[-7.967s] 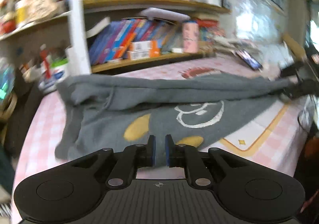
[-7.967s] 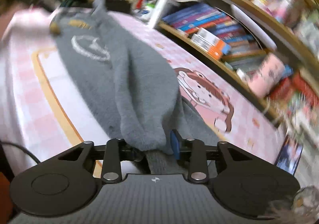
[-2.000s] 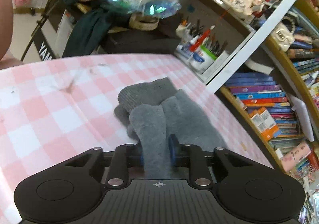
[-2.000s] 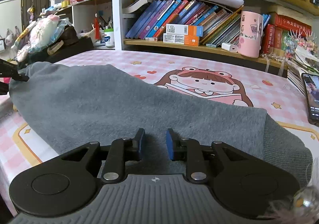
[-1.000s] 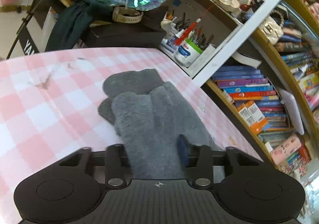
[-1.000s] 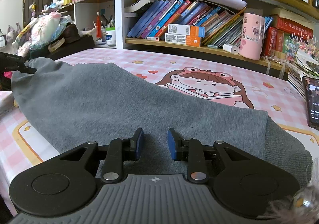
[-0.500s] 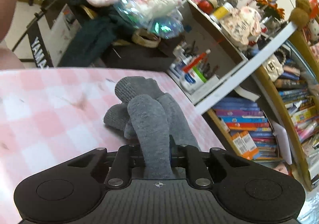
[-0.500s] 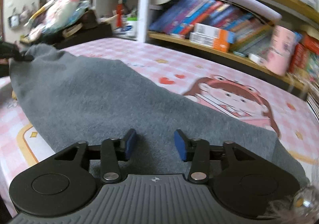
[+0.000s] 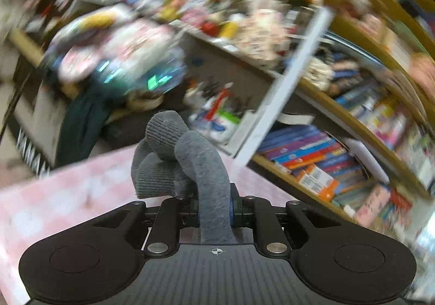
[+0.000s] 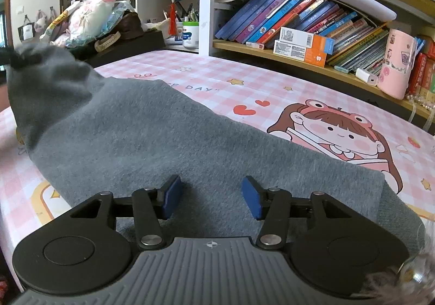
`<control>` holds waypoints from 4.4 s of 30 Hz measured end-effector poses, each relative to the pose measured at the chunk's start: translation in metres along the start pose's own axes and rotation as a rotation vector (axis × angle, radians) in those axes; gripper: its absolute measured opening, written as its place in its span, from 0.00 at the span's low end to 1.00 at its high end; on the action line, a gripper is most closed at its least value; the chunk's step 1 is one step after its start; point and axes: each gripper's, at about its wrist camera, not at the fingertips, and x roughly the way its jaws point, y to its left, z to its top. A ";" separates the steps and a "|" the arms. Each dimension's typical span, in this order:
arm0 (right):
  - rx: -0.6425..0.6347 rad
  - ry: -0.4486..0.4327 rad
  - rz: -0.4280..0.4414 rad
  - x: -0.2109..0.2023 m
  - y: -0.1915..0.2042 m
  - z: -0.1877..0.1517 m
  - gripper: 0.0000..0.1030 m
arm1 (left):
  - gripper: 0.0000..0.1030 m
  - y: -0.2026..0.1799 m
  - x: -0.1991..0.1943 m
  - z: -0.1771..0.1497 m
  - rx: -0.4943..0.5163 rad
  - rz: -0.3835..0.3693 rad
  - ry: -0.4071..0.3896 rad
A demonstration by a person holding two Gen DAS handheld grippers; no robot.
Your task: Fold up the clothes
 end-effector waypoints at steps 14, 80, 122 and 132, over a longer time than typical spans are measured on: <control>0.260 -0.083 0.164 -0.027 -0.045 -0.008 0.60 | 0.15 -0.138 -0.013 -0.042 0.674 -0.086 0.011; 0.372 -0.155 0.131 -0.019 0.032 0.046 0.43 | 0.23 -0.075 -0.031 -0.086 0.316 -0.262 0.063; 0.447 -0.073 -0.154 -0.158 -0.052 -0.067 0.64 | 0.95 -0.134 -0.087 -0.123 0.269 -0.320 0.160; 0.778 -0.036 -0.139 -0.131 -0.094 -0.076 0.61 | 0.99 -0.121 -0.090 -0.121 0.212 -0.245 0.134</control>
